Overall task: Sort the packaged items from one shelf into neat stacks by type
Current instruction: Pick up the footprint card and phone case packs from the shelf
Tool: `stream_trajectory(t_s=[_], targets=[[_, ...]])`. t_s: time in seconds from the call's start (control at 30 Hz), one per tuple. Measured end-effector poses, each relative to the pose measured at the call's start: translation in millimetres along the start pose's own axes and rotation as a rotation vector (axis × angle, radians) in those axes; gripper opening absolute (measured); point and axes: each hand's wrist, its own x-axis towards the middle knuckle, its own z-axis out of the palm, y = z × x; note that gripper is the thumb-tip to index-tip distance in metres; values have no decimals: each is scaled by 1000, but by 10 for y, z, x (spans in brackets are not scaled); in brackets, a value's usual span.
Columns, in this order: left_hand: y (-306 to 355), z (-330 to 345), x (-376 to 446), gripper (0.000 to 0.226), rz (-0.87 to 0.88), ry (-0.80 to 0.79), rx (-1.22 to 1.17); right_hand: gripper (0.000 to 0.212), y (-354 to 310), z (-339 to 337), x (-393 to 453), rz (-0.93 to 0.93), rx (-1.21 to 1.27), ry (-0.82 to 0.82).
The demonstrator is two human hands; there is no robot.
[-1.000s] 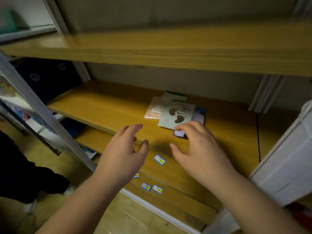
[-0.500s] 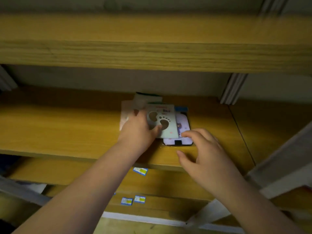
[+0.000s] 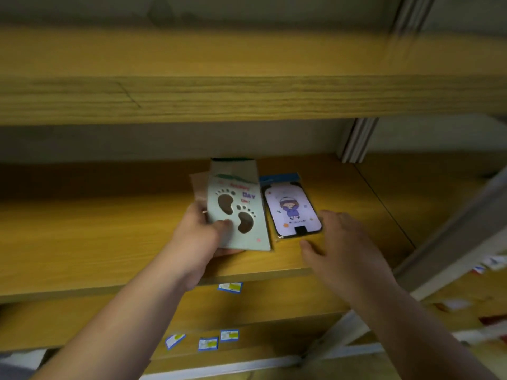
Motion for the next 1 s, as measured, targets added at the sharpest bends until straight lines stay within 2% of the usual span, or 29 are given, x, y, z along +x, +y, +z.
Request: stream_trajectory(t_s=[0.07,0.17,0.27,0.4,0.5,0.7,0.77,0.87,0.93,1.0], targets=[[-3,-112,-82,31,2,-19,-52,68,-21,54,62,58,-94,-33],[-5,-263,-179,32,28,-2,-111,76,-104,125,183,101,-110,11],[14,-353,-238,35,76,40,-118,89,-242,215,293,117,-172,-22],[47,-371,-275,36,100,24,-155,84,-383,269,357,103,-304,2],[58,-370,-293,36,97,-12,-166,85,-342,208,392,133,-248,8],[75,-272,-283,35,52,-62,-203,121,-212,23,404,325,1,-135],[66,-237,-278,34,42,-68,-214,108,-161,-35,386,366,183,-149],[55,-208,-294,33,30,-75,-229,60,-90,-116,300,374,490,-162],[57,-200,-309,33,24,-81,-237,29,-62,-167,229,451,661,-193],[57,-192,-321,34,25,-84,-233,12,-54,-218,149,572,902,-187]])
